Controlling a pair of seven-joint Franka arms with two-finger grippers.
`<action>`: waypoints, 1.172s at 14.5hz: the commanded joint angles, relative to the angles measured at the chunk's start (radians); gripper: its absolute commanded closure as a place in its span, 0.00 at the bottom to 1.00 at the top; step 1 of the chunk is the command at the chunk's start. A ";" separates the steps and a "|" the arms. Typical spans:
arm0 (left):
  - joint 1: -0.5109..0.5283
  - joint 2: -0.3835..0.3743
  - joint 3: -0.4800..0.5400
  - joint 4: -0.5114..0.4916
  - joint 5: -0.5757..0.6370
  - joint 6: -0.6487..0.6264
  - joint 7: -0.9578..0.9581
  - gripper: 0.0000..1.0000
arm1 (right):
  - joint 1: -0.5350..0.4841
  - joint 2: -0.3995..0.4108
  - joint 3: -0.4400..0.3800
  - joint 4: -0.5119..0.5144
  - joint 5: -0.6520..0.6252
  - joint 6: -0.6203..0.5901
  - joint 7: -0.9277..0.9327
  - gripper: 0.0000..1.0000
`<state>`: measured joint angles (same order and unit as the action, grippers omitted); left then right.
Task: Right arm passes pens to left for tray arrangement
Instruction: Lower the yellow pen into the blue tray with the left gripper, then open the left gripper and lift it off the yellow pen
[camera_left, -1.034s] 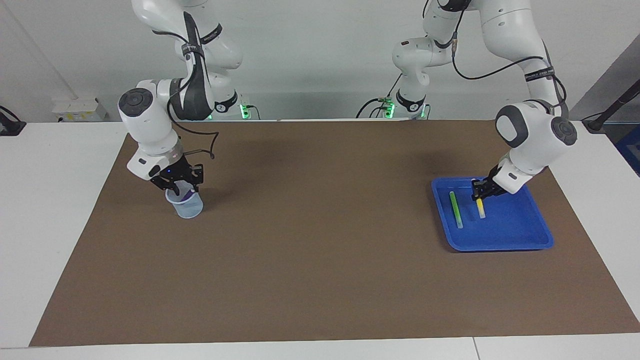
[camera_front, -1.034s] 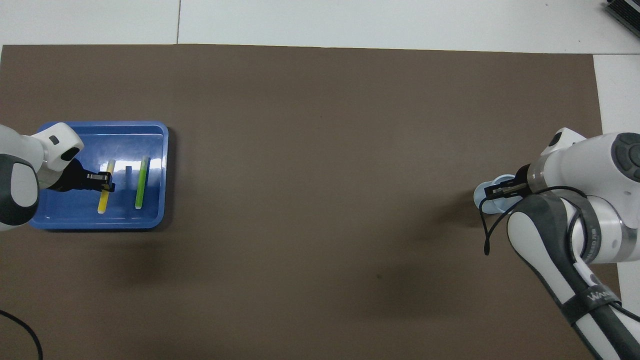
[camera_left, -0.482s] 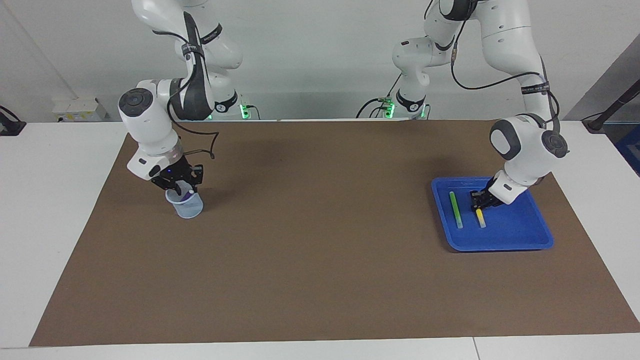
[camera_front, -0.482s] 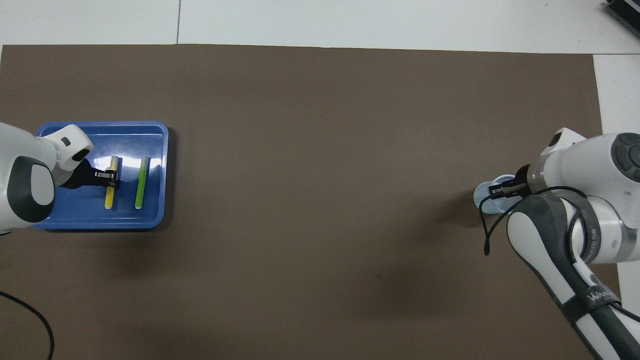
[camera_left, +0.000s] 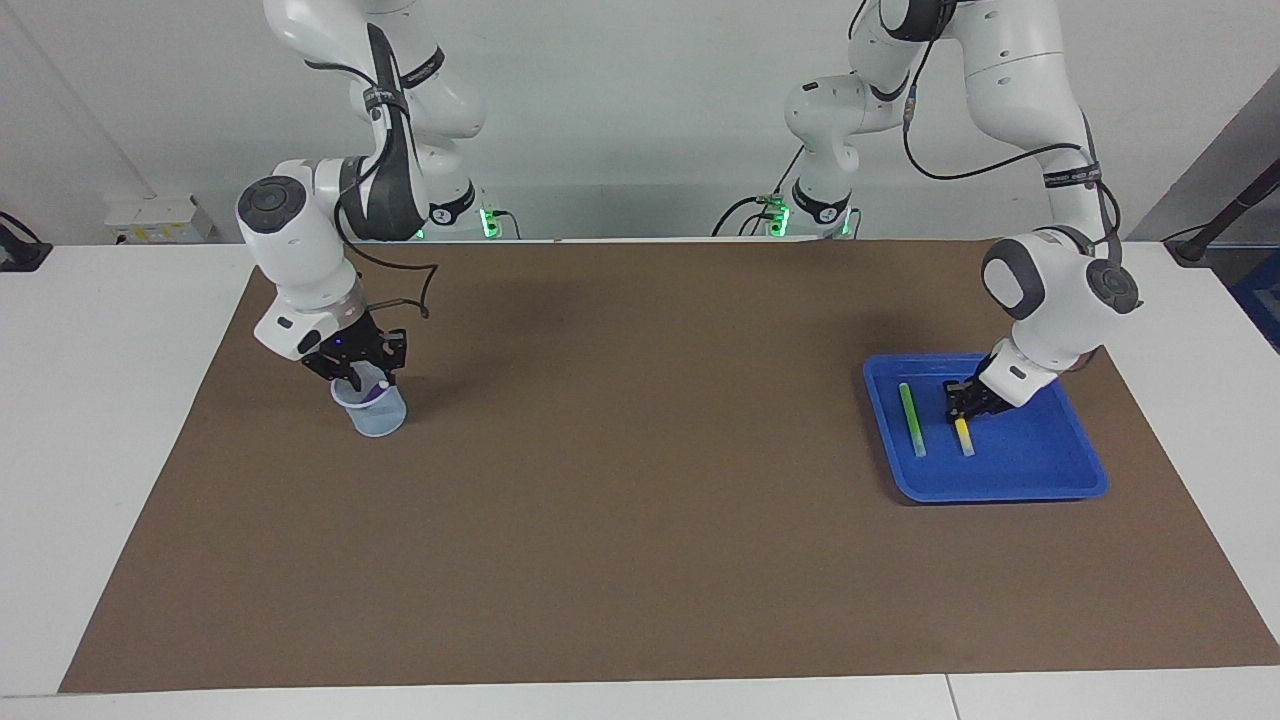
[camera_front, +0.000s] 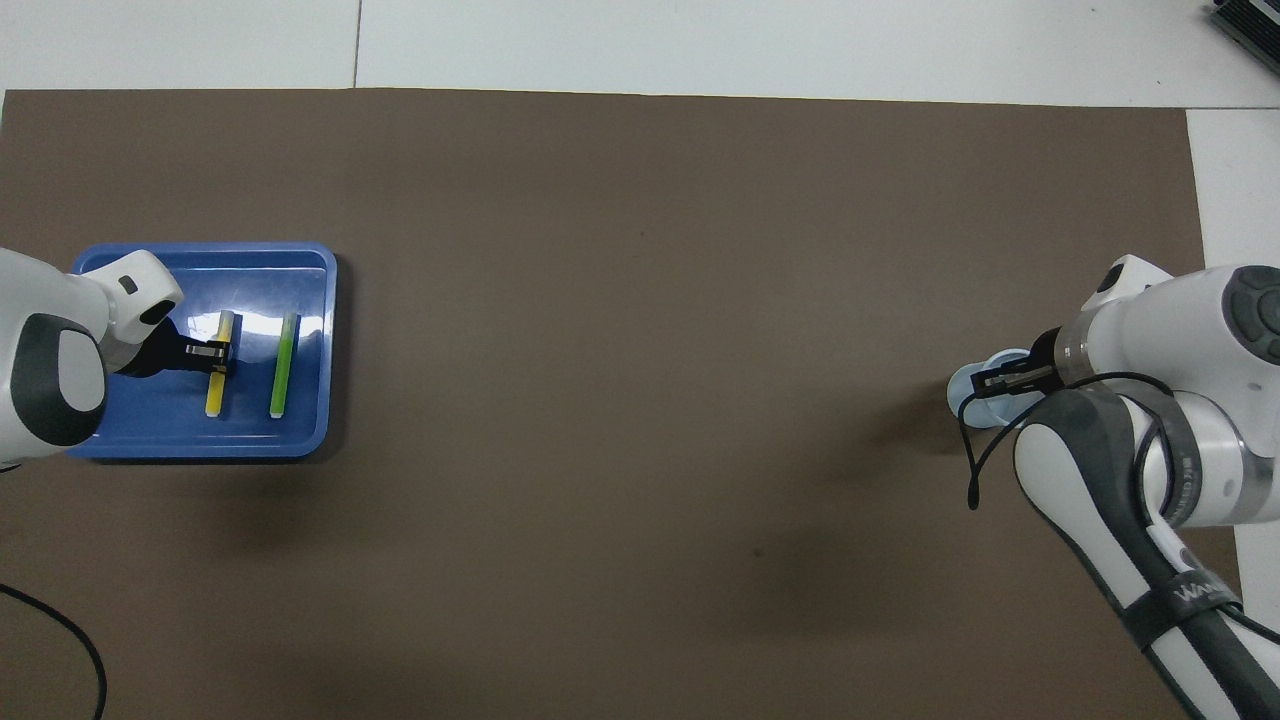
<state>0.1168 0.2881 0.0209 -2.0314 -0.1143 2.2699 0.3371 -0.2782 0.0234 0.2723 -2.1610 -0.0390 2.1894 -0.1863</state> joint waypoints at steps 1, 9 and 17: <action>0.021 0.020 -0.007 -0.003 0.002 0.042 0.007 0.32 | -0.012 0.023 0.013 0.024 -0.019 0.016 -0.018 0.46; 0.012 0.020 -0.007 0.101 -0.067 -0.098 -0.075 0.16 | -0.009 0.027 0.013 0.021 -0.019 0.046 -0.018 0.47; 0.000 0.016 -0.010 0.207 -0.076 -0.260 -0.170 0.15 | -0.010 0.026 0.013 0.017 -0.019 0.023 -0.018 0.67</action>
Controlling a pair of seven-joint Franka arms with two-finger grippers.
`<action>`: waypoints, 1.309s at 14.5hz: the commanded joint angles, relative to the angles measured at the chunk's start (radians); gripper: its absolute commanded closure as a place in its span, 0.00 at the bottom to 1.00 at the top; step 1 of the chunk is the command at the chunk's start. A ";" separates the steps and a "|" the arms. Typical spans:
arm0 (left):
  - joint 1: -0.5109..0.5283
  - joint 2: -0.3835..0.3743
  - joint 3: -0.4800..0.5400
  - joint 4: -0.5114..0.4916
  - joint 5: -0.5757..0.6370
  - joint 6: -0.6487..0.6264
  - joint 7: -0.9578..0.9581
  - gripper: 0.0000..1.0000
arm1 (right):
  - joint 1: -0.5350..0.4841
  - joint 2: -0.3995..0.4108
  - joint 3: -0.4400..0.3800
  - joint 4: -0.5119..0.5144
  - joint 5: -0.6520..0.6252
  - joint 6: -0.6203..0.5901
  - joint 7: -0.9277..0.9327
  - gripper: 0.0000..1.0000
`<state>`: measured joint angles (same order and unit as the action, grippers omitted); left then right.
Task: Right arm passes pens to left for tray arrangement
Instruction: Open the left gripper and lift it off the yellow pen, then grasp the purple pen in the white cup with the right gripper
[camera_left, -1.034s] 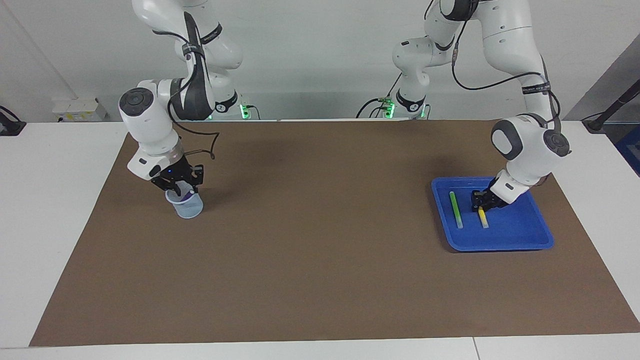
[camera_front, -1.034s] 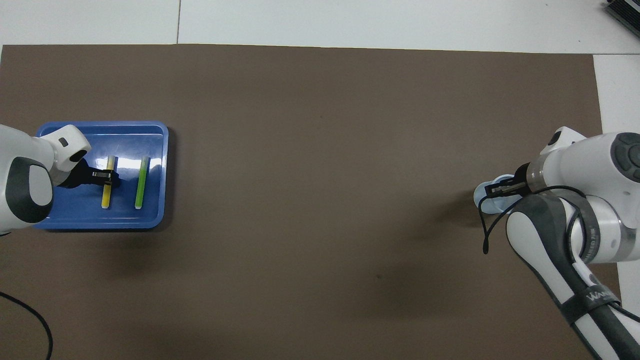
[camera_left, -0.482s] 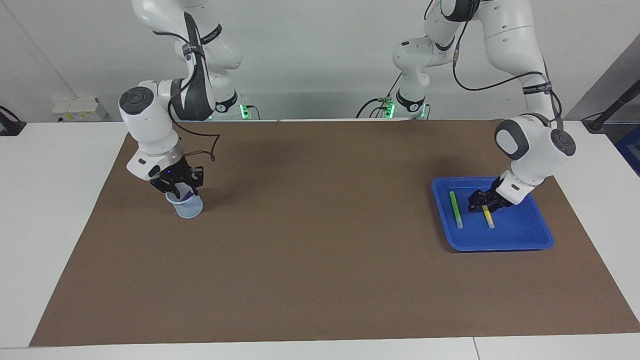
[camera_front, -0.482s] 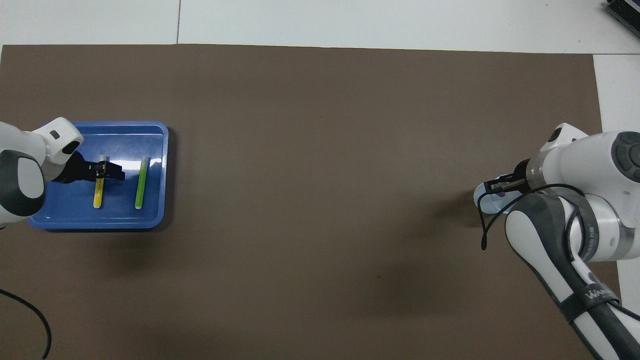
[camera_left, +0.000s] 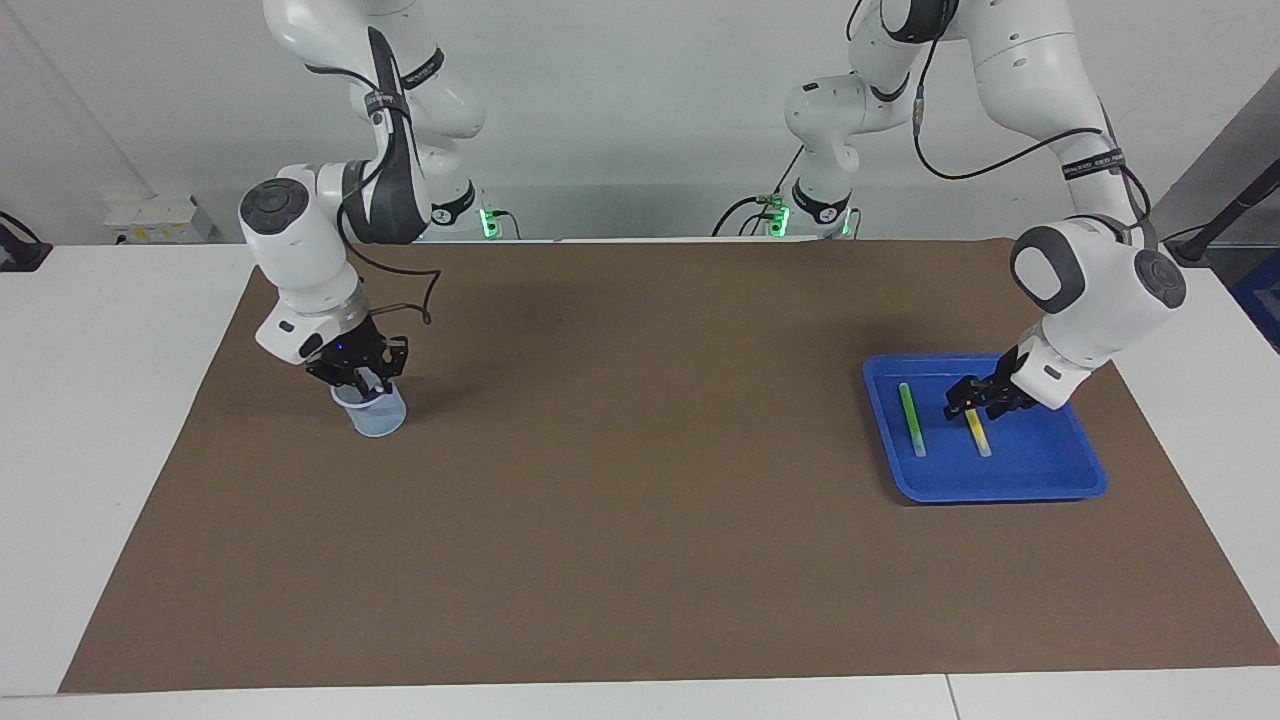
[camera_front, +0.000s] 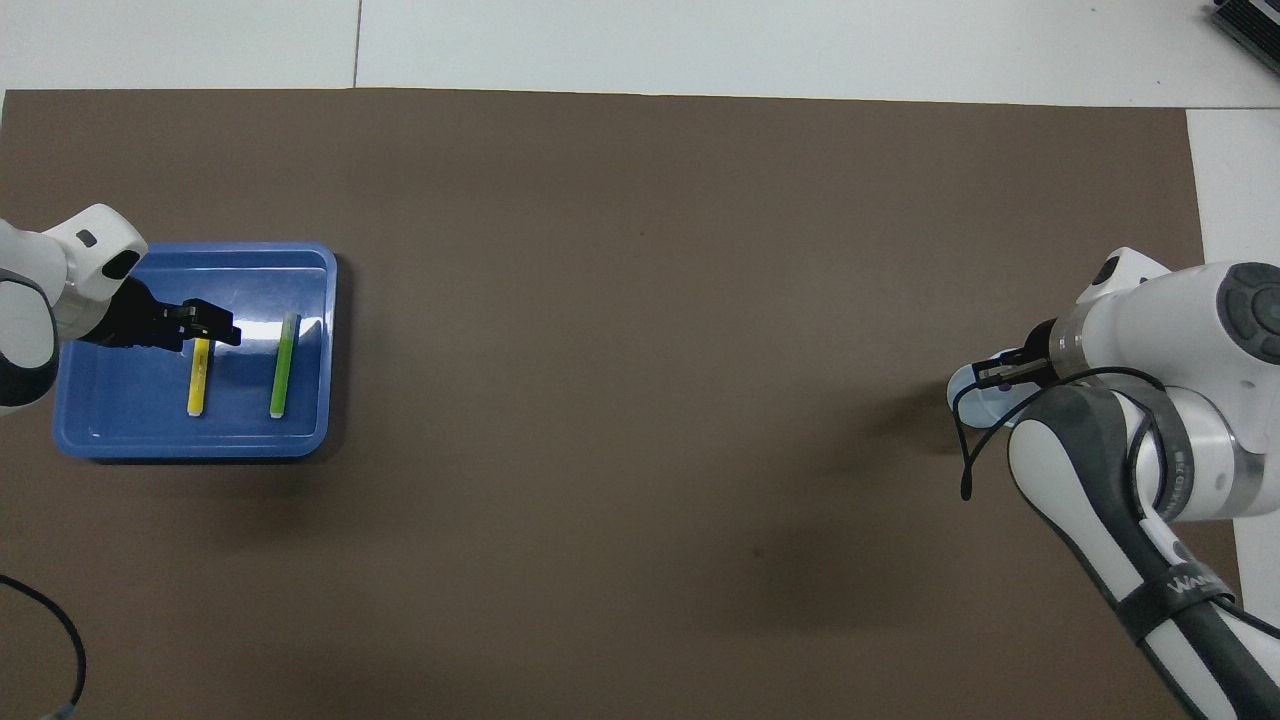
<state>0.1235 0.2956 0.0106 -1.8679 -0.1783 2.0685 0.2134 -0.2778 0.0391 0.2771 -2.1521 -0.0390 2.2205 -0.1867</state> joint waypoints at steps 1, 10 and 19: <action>-0.008 0.007 -0.001 0.061 -0.027 -0.082 -0.061 0.11 | -0.011 0.010 0.008 0.008 -0.019 -0.007 -0.017 0.67; -0.065 -0.022 -0.009 0.182 -0.106 -0.252 -0.322 0.09 | -0.024 0.015 0.004 0.020 -0.027 -0.001 -0.057 0.87; -0.096 -0.119 -0.031 0.184 -0.226 -0.331 -0.526 0.10 | -0.055 -0.017 0.004 0.027 -0.038 -0.063 -0.105 1.00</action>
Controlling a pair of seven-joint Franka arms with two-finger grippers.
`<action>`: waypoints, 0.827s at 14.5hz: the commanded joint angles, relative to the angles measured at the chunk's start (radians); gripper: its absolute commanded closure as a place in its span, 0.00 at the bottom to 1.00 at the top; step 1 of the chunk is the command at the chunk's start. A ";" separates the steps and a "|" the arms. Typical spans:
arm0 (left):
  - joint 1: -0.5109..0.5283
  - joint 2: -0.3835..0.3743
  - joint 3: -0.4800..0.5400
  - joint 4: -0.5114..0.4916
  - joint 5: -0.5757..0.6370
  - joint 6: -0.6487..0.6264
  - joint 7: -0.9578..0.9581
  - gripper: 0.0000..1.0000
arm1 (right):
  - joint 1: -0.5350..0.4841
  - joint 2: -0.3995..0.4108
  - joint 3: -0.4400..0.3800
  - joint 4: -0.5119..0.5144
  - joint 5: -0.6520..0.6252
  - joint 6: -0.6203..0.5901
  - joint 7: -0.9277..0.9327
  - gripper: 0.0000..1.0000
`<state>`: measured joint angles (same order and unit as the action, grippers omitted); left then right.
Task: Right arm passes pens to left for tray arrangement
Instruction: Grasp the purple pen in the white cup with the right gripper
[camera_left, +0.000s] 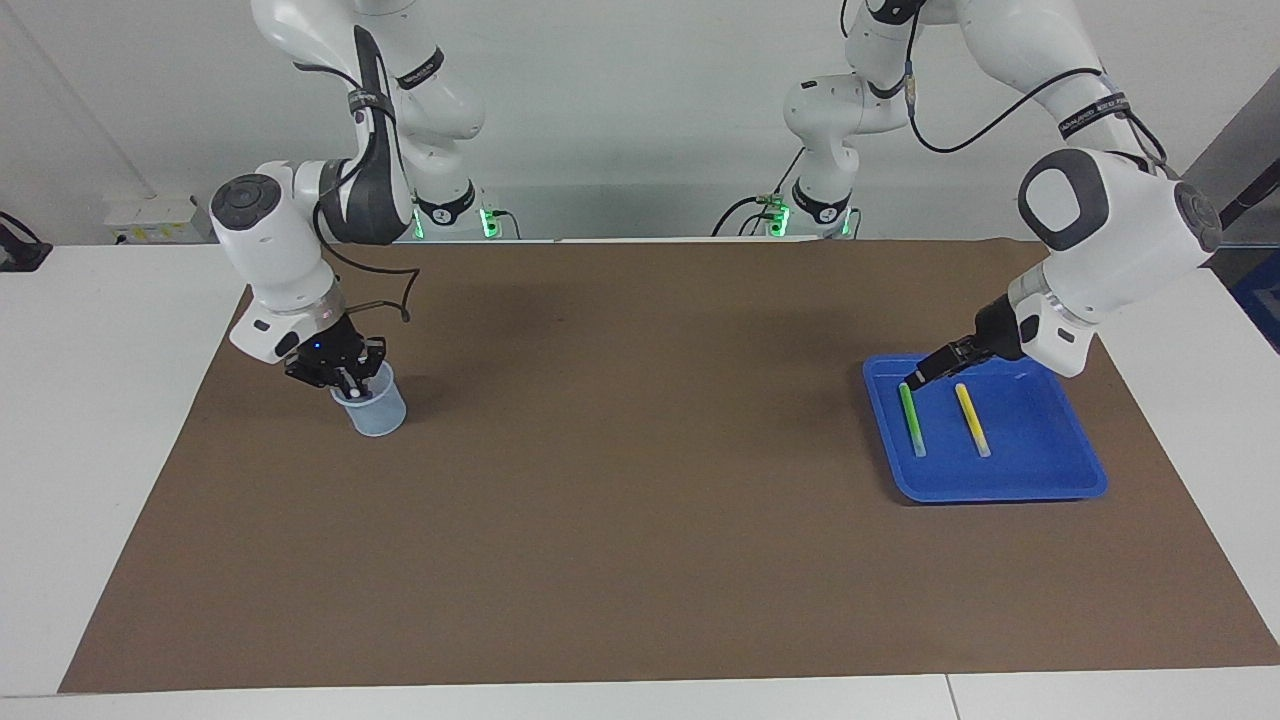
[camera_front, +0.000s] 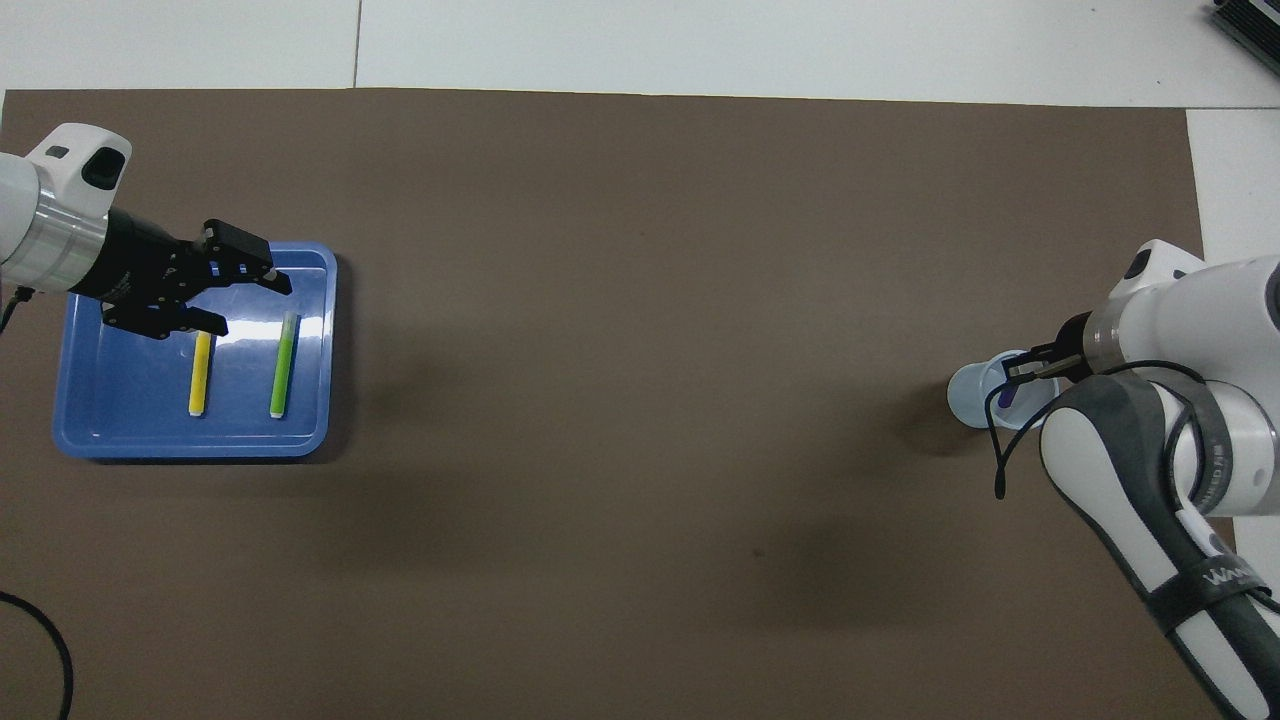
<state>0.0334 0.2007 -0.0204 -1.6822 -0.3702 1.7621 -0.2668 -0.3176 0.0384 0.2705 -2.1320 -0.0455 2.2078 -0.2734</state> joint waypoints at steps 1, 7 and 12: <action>-0.006 -0.027 0.000 -0.004 -0.059 -0.026 -0.061 0.10 | -0.014 -0.023 0.010 0.030 -0.042 -0.083 -0.023 1.00; -0.007 -0.052 -0.006 -0.014 -0.183 -0.026 -0.146 0.11 | 0.023 -0.051 0.019 0.214 -0.047 -0.319 -0.024 1.00; -0.021 -0.055 -0.010 -0.014 -0.265 -0.021 -0.224 0.12 | 0.092 -0.049 0.023 0.339 -0.048 -0.427 -0.023 1.00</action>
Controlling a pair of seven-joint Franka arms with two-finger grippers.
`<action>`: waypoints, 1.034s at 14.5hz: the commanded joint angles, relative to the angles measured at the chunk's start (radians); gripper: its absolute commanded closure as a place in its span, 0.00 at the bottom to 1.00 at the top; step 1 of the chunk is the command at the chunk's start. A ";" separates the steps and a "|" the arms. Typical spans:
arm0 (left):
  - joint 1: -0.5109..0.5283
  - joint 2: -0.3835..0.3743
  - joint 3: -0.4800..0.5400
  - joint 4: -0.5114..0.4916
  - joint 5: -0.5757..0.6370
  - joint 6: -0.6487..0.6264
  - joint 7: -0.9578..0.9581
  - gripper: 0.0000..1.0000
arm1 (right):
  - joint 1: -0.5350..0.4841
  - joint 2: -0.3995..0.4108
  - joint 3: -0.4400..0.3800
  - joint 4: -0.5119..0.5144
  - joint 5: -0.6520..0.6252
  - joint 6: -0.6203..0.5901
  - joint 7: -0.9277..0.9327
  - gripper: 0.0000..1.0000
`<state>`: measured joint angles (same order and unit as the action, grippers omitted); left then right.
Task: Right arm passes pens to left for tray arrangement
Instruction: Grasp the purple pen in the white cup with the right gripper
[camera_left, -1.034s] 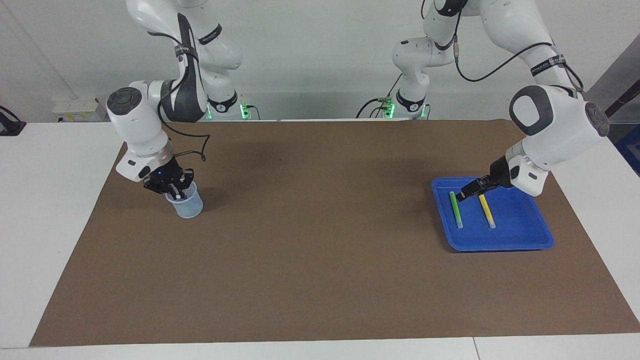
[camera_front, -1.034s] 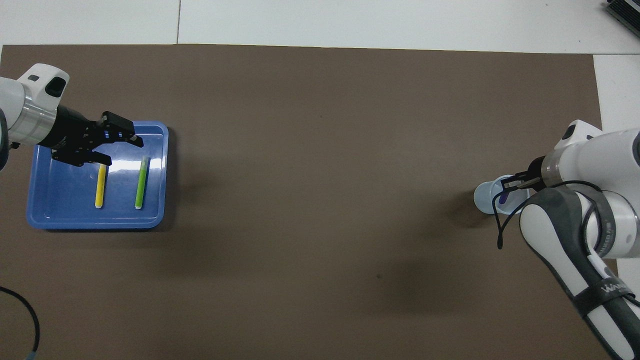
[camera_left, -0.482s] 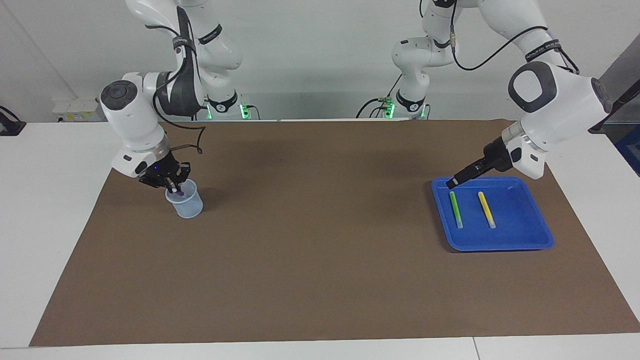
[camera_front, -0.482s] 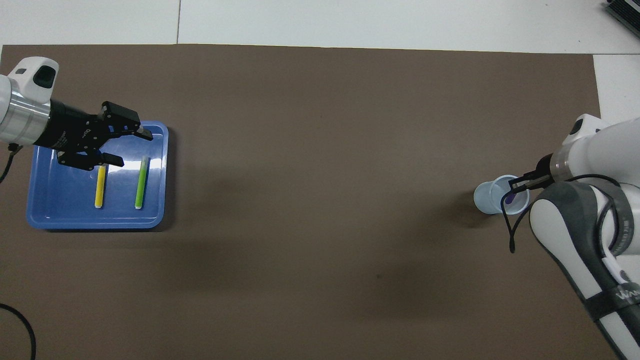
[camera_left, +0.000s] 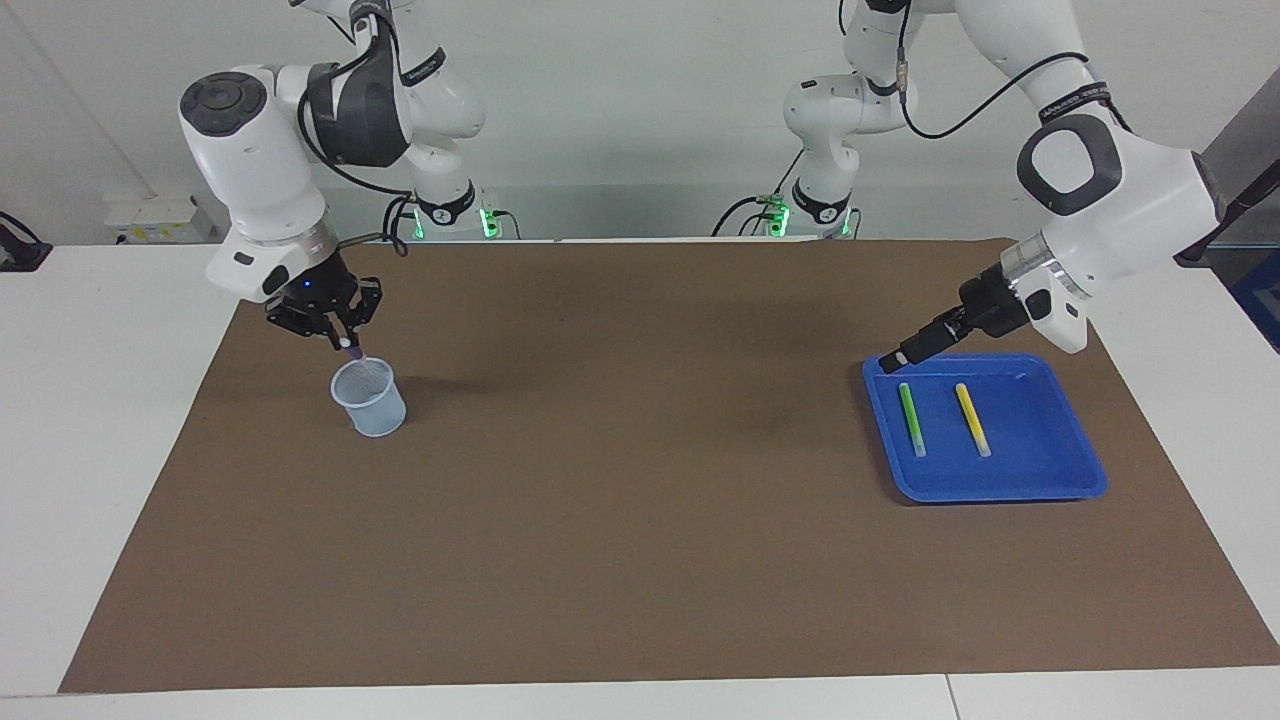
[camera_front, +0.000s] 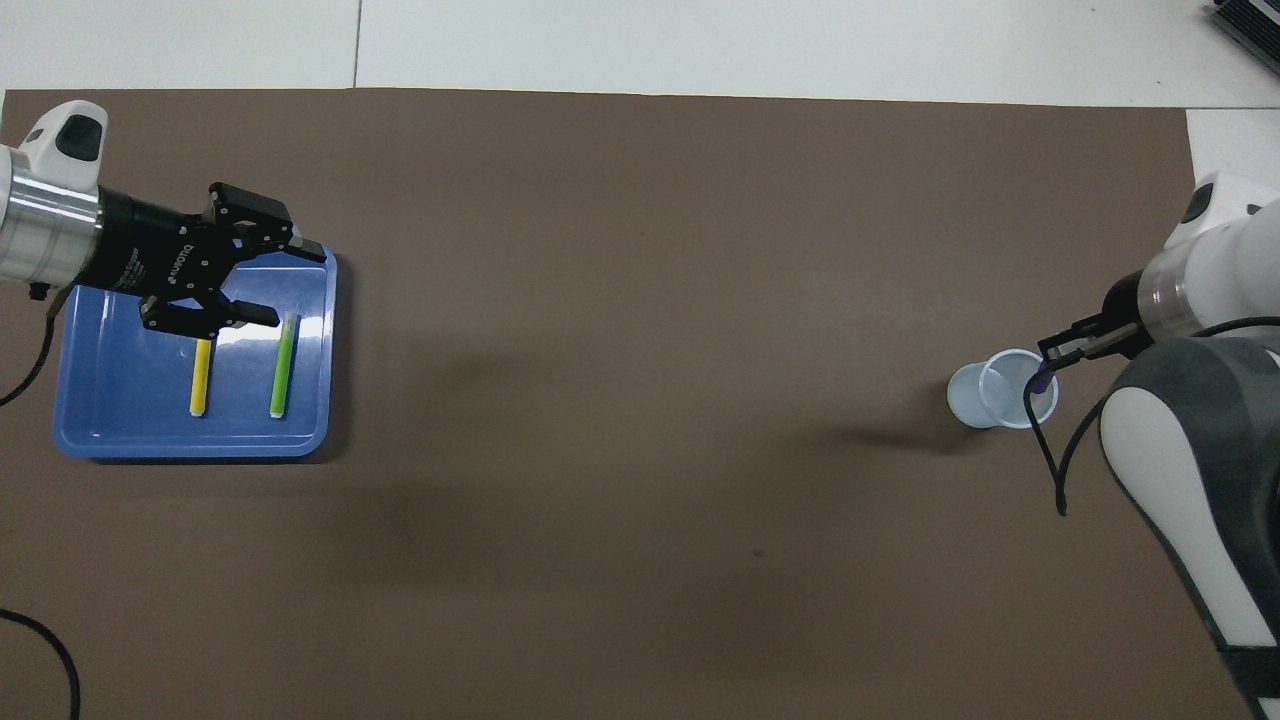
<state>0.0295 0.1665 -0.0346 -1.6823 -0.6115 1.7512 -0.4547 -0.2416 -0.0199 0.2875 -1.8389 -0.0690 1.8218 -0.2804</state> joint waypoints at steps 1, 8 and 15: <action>-0.019 -0.022 0.002 -0.014 -0.024 -0.010 -0.048 0.12 | 0.034 0.009 0.005 0.061 -0.020 -0.058 -0.008 1.00; -0.026 -0.035 0.002 -0.025 -0.096 -0.010 -0.105 0.12 | 0.125 0.008 0.015 0.075 0.181 -0.050 0.284 1.00; -0.030 -0.039 0.001 -0.025 -0.099 -0.016 -0.131 0.12 | 0.209 0.008 0.018 0.037 0.423 0.114 0.725 1.00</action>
<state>0.0073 0.1576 -0.0402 -1.6828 -0.6938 1.7503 -0.5629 -0.0481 -0.0122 0.3005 -1.7834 0.3019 1.8805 0.3524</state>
